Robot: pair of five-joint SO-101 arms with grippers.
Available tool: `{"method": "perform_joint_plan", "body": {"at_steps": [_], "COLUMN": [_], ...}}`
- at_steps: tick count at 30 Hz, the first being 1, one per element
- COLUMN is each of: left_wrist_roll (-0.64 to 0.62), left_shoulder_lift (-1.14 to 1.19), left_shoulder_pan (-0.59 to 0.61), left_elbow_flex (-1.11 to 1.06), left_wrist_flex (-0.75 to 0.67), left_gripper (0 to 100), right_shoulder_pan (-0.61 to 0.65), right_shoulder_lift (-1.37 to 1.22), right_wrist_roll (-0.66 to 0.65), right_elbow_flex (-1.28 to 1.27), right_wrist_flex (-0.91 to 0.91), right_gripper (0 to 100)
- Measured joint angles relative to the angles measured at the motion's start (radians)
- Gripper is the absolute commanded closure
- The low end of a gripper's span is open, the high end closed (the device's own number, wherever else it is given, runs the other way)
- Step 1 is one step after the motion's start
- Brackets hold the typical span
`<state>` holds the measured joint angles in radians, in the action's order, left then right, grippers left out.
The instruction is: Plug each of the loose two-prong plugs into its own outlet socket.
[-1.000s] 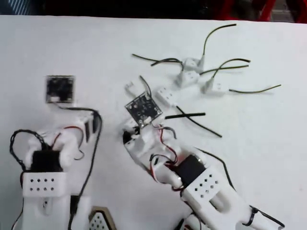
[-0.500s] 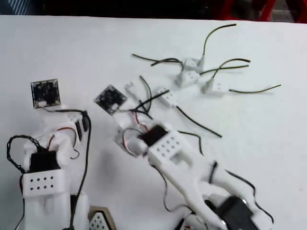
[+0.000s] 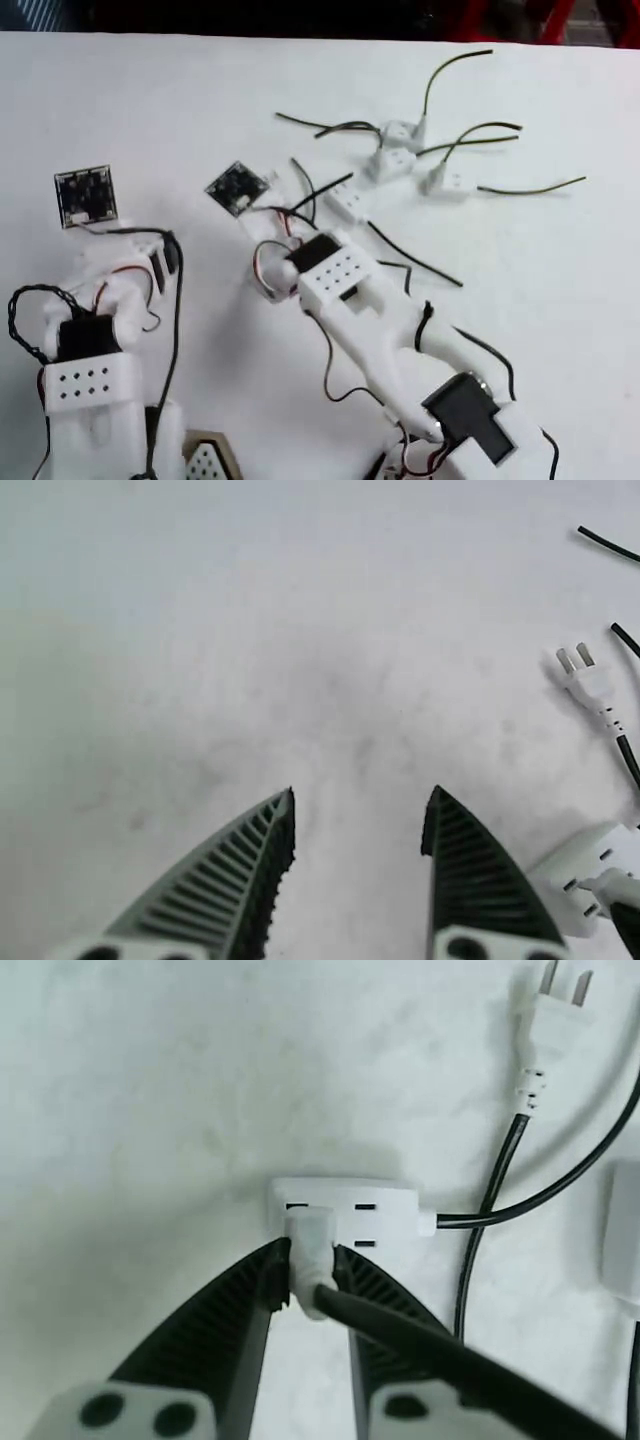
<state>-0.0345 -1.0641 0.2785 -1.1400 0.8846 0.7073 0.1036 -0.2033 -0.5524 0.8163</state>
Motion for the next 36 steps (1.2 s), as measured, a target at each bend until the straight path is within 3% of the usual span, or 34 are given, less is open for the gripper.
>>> {"method": "perform_joint_plan", "body": {"at_steps": [21, 36], "left_wrist_roll": [0.0, 0.0], "left_shoulder_lift": [0.0, 0.0], "left_shoulder_pan": [0.0, 0.0], "left_elbow_flex": [0.0, 0.0], "left_wrist_flex": [0.0, 0.0], "left_gripper": [78, 78], "right_shoulder_pan": [0.012, 0.015], "right_shoulder_lift": [-0.026, -0.14], "right_wrist_roll": [0.0, 0.002], "right_elbow_flex": [0.028, 0.181], "right_wrist_flex": [0.005, 0.158], "right_gripper": [98.2, 98.2]}}
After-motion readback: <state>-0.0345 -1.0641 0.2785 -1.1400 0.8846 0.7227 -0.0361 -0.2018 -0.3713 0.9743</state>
